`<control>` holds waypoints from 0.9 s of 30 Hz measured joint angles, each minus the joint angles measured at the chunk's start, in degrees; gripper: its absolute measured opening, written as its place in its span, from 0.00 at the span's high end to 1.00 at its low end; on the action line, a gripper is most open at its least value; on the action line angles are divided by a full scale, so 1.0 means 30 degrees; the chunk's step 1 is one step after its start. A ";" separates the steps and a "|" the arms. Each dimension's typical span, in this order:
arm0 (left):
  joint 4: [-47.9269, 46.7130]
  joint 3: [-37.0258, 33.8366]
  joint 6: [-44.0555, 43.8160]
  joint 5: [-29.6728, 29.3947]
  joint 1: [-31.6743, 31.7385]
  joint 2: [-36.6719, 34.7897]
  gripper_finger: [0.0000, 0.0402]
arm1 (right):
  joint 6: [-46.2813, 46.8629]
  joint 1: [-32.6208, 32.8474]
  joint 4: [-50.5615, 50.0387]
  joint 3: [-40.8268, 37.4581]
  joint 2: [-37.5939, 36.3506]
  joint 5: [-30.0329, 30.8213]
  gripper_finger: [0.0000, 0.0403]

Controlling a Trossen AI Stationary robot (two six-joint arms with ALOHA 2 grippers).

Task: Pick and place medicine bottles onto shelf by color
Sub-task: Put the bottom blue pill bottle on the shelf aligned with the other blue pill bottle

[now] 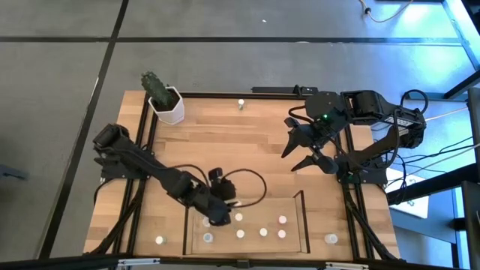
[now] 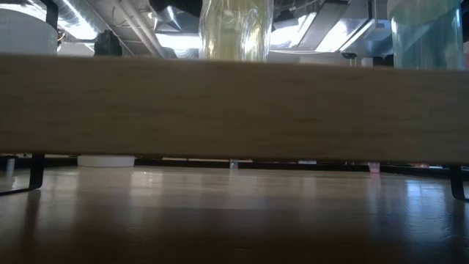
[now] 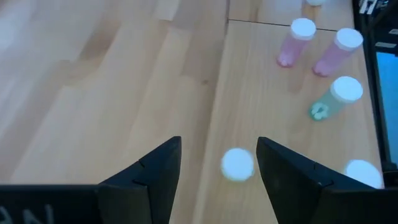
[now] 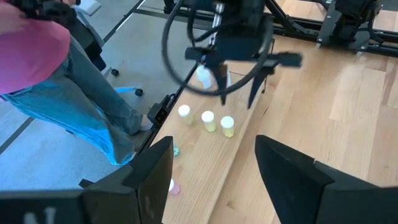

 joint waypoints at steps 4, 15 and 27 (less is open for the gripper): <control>-0.1458 0.0000 -0.0152 -0.0241 0.0053 -0.1488 0.49 | 0.0000 0.0001 0.0000 0.0000 0.0000 0.0001 0.43; -0.5415 0.0007 -0.2454 -0.1439 -0.0822 -0.5116 0.49 | 0.0000 -0.0004 -0.0007 0.0000 0.0000 -0.0012 0.43; -1.0896 0.0007 -1.0143 -0.2034 -0.3330 -0.6330 0.49 | 0.0000 0.0001 -0.0007 0.0000 0.0000 -0.0007 0.43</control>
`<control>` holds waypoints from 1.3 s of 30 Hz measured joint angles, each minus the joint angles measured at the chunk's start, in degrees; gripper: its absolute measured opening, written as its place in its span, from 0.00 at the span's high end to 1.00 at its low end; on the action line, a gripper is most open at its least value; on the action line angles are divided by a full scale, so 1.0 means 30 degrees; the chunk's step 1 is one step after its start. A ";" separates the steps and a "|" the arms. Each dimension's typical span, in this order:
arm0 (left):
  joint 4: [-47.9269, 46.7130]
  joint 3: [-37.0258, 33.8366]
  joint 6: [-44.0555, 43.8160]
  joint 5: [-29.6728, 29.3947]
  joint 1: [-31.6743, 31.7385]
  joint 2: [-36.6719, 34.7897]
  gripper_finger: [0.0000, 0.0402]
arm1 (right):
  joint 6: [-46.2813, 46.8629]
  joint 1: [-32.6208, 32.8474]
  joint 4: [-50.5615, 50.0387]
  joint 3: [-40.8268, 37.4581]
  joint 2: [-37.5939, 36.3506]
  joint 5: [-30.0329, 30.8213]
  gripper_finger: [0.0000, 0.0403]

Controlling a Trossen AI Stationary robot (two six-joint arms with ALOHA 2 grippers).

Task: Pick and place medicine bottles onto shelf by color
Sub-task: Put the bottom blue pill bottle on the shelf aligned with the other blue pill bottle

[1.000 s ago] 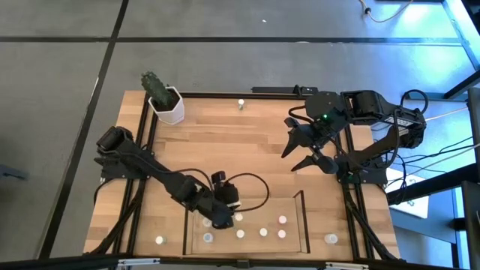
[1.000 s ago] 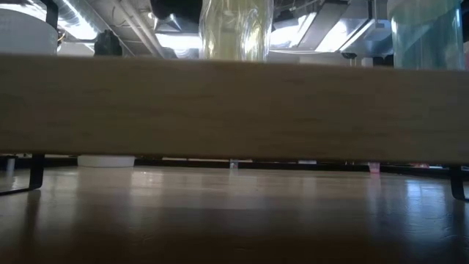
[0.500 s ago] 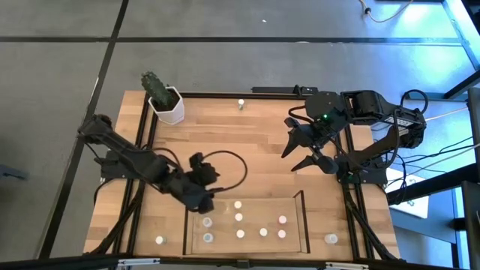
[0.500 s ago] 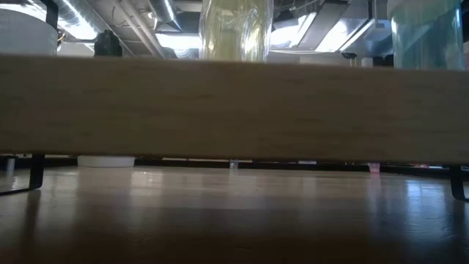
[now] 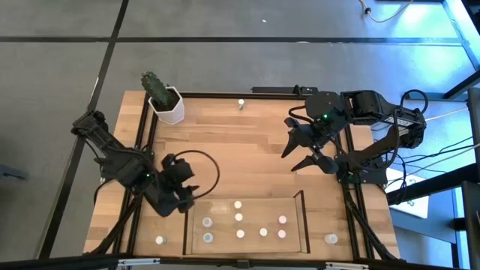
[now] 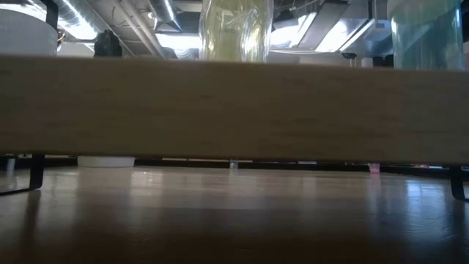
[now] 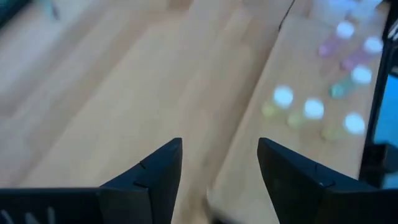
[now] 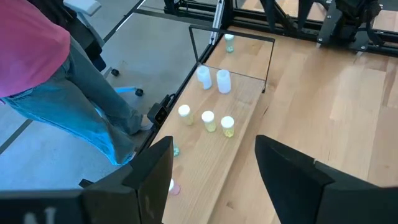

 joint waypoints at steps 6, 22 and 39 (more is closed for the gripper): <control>-0.1842 0.0000 -0.4976 0.3384 -0.1392 0.0036 0.49 | 0.0000 -0.0003 0.0000 0.0000 0.0000 -0.0007 0.43; -0.1725 0.0000 -1.0818 0.7925 -0.6048 0.0187 0.49 | -0.0051 -0.0005 0.0000 0.0000 0.0000 -0.0007 0.43; -0.0054 0.0000 -0.9650 0.8656 -0.8970 0.4131 0.49 | -0.0058 -0.0004 -0.0002 0.0000 0.0000 -0.0014 0.43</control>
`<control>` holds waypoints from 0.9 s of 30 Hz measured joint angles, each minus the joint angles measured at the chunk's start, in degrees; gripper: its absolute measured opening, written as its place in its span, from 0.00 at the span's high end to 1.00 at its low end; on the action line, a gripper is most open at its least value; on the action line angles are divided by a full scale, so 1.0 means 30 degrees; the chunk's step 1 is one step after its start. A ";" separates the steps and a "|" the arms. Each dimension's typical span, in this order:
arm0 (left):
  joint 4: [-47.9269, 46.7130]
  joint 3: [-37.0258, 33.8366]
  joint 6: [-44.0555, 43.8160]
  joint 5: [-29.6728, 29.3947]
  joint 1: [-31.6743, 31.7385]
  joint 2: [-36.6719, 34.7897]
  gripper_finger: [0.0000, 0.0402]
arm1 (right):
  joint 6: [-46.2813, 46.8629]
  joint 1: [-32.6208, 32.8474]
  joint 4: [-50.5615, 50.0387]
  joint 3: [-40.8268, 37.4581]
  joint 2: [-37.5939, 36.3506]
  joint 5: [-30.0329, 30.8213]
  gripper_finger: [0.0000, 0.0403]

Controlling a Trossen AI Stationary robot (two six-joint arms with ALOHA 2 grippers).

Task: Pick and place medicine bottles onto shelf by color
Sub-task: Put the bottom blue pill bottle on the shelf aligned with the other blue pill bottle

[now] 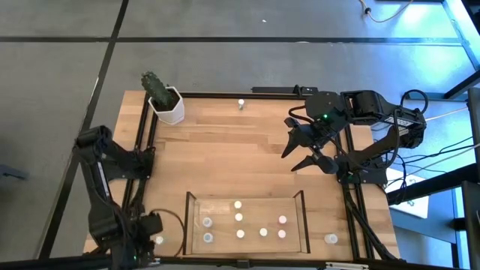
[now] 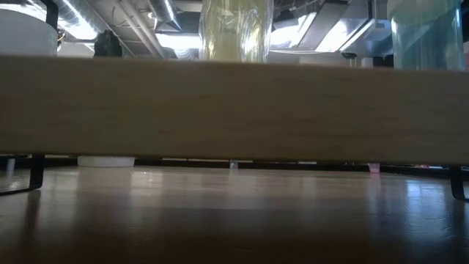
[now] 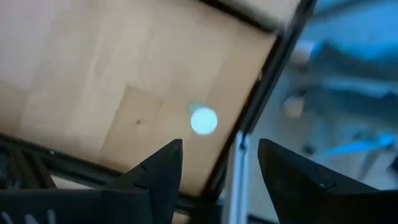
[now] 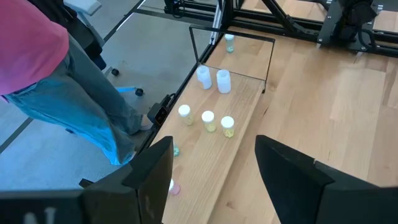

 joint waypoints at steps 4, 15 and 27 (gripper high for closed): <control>0.0420 0.0000 0.3169 0.0160 -0.0654 0.1168 0.49 | -0.0007 0.0001 0.0000 0.0000 0.0000 0.0004 0.43; 0.0509 0.0000 0.4683 -0.0495 -0.1441 0.2987 0.49 | -0.0007 0.0004 -0.0005 0.0000 0.0000 0.0014 0.43; 0.0610 0.0000 0.4443 -0.1024 -0.1308 0.3970 0.49 | -0.0080 0.0001 0.0002 0.0000 0.0000 0.0029 0.43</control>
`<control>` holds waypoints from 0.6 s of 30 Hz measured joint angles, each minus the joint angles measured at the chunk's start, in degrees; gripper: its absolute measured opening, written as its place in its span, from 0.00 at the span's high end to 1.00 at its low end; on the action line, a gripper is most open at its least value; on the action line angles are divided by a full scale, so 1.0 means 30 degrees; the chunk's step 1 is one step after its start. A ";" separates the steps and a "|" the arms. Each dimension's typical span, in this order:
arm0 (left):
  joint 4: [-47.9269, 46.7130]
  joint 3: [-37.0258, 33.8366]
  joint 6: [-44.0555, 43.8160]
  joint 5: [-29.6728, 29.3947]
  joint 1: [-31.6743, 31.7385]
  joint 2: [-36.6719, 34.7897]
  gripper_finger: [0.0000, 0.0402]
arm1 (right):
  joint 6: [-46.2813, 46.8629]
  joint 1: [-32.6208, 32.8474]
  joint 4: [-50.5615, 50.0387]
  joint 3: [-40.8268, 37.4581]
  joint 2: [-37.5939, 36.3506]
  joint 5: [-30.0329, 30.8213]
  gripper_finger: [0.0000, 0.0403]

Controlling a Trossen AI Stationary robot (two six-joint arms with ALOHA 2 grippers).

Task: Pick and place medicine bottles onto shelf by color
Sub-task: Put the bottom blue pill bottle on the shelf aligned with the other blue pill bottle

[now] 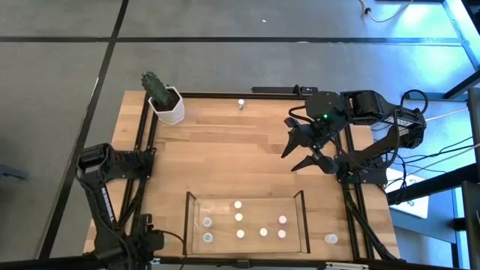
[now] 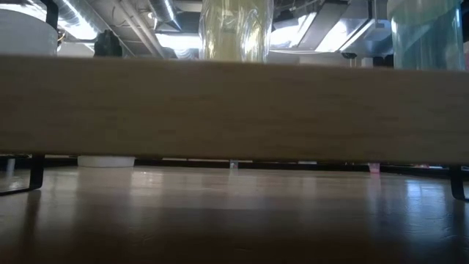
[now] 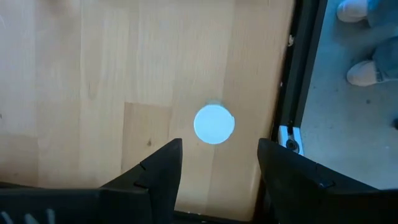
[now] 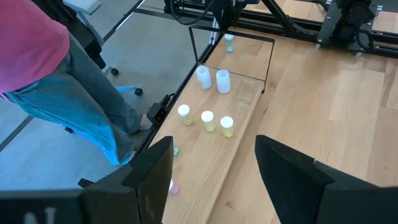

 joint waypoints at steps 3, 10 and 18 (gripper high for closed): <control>0.0035 0.0000 -0.0369 -0.0430 0.0005 0.0000 0.49 | 0.0000 0.0003 0.0000 0.0000 0.0000 0.0004 0.43; 0.0074 0.0000 -0.1080 -0.1511 0.0005 0.0000 0.49 | 0.0000 0.0003 0.0000 0.0000 0.0000 0.0000 0.43; 0.1203 -0.1258 -0.1390 -0.1197 -0.0046 0.0009 0.49 | 0.0000 -0.0002 0.0000 0.0000 0.0000 -0.0007 0.43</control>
